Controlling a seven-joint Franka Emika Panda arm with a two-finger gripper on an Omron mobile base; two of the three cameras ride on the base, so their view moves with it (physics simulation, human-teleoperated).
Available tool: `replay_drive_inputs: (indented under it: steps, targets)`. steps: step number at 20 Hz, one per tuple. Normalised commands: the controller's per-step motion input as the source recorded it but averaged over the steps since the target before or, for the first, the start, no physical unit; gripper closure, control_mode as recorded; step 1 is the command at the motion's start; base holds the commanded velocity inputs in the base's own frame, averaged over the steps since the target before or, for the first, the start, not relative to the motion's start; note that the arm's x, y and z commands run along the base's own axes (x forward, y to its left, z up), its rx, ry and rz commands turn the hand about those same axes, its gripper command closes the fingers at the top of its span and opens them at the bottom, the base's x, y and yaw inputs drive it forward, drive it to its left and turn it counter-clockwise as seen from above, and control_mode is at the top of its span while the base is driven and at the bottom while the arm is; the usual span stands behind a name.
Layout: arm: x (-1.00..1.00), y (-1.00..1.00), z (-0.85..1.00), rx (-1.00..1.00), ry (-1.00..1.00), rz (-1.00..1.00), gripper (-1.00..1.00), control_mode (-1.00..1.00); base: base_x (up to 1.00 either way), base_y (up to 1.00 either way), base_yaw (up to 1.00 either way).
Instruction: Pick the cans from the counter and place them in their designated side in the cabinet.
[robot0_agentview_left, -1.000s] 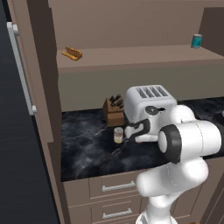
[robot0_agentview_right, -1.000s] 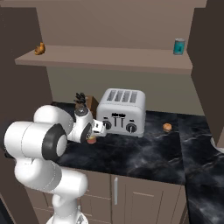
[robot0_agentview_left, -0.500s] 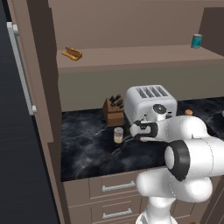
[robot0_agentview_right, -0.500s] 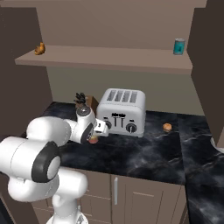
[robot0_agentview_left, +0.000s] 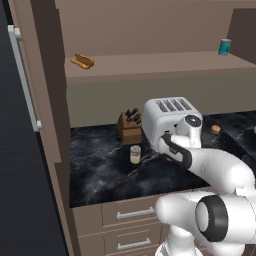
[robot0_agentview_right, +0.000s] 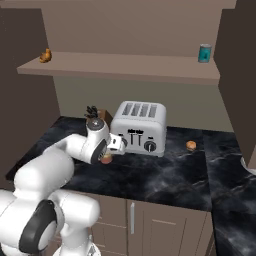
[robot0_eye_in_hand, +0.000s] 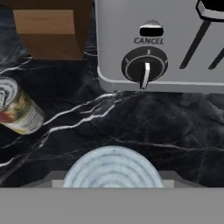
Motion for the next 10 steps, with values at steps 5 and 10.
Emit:
replay_drive_inputs:
  steps: [5,10]
  targets:
    - [-0.42,-0.09,0.33,0.0,0.0,0.05,1.0,-1.0,0.0,0.0,0.0]
    - [-0.46,-0.09,0.33,0.0,-0.01,0.04,1.0,-1.0,0.0,0.0,0.0]
